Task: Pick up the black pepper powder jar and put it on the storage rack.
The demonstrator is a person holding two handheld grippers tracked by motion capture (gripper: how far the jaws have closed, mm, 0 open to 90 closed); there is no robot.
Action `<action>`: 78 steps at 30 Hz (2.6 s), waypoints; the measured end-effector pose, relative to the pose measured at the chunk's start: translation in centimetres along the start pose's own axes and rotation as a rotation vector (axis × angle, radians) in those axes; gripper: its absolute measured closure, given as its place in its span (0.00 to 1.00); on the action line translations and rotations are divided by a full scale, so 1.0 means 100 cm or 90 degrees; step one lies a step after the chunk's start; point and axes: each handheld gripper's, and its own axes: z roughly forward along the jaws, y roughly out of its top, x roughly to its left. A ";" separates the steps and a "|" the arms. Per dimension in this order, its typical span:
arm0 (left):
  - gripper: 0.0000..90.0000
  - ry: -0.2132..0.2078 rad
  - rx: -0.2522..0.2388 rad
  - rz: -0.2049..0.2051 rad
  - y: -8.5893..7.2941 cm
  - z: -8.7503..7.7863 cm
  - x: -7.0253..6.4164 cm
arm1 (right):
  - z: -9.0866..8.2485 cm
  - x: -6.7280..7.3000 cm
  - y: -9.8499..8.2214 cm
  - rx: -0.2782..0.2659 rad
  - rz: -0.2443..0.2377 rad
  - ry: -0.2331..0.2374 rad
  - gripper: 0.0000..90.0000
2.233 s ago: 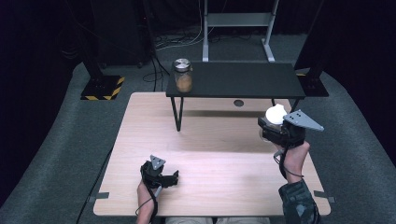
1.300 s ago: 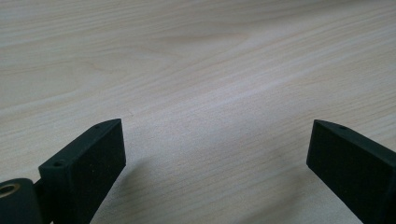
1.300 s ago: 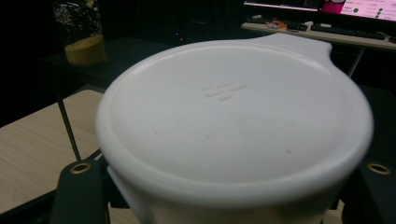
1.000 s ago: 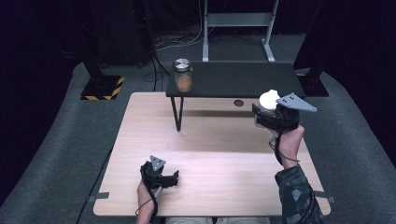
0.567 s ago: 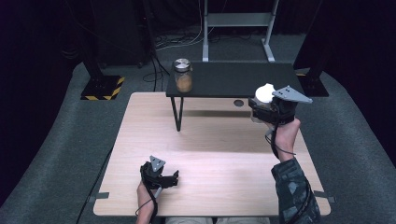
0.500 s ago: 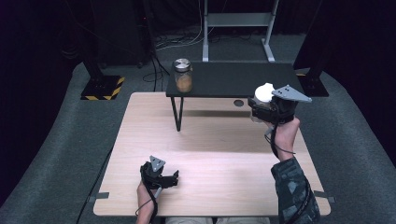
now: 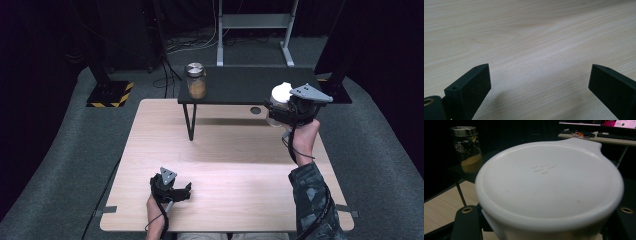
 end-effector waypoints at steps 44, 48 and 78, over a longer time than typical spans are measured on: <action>0.04 -0.008 -0.014 0.015 -0.004 -0.002 -0.001 | 0.061 0.000 0.052 0.029 0.000 0.030 0.31; 0.04 -0.008 -0.012 0.018 -0.004 -0.002 -0.002 | 0.072 0.001 0.056 0.037 -0.001 0.034 0.31; 0.04 -0.002 -0.016 0.021 -0.005 -0.002 -0.004 | 0.122 -0.010 0.068 0.066 0.039 0.024 0.31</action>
